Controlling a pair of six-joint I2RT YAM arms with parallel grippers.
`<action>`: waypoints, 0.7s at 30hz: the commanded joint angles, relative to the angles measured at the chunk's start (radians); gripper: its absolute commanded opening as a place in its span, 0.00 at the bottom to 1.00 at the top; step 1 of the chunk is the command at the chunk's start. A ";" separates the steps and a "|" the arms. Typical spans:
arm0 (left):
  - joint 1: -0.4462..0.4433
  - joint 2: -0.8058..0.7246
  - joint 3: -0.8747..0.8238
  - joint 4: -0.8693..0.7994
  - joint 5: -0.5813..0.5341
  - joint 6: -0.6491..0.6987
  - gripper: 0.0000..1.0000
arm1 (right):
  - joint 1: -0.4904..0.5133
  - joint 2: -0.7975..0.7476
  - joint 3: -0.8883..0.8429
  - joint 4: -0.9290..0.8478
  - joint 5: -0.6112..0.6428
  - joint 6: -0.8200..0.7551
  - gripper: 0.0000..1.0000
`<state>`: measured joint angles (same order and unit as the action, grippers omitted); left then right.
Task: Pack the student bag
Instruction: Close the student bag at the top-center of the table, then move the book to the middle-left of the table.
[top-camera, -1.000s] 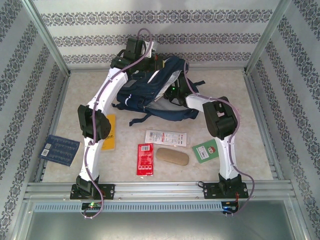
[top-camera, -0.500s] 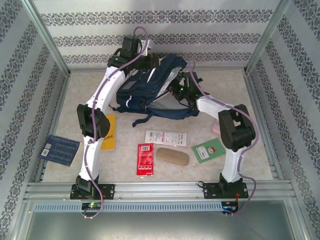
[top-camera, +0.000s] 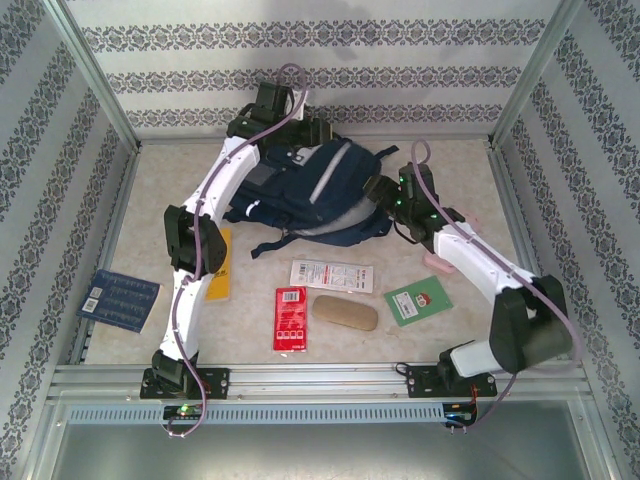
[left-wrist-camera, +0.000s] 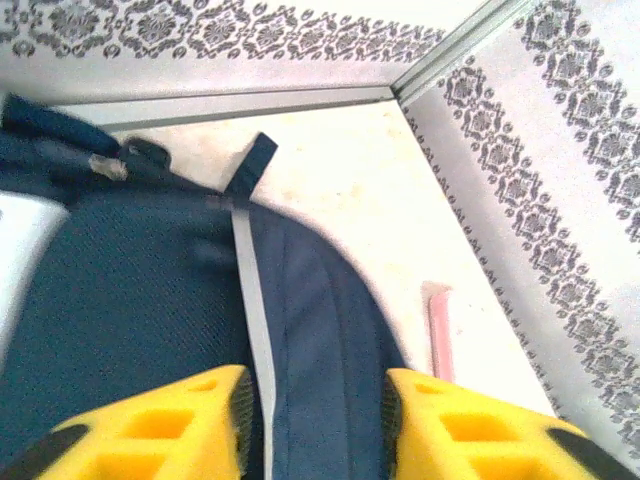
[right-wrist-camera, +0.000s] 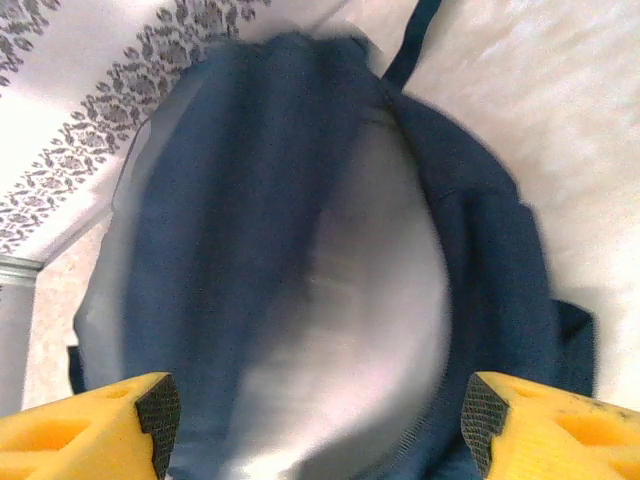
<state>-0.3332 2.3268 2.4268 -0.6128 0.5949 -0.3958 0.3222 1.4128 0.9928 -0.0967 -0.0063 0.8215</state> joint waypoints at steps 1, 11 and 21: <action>-0.003 -0.114 0.009 -0.006 -0.002 0.009 0.53 | 0.003 -0.080 -0.003 -0.102 0.104 -0.132 0.76; 0.168 -0.729 -0.863 0.105 -0.449 -0.081 0.70 | 0.249 -0.004 0.083 -0.085 -0.104 -0.332 0.70; 0.527 -0.699 -1.226 0.098 -0.481 -0.171 0.80 | 0.470 0.351 0.278 -0.060 -0.281 -0.246 0.72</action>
<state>0.1474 1.6035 1.2263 -0.5121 0.1429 -0.5266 0.7761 1.7245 1.2366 -0.1780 -0.2008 0.5434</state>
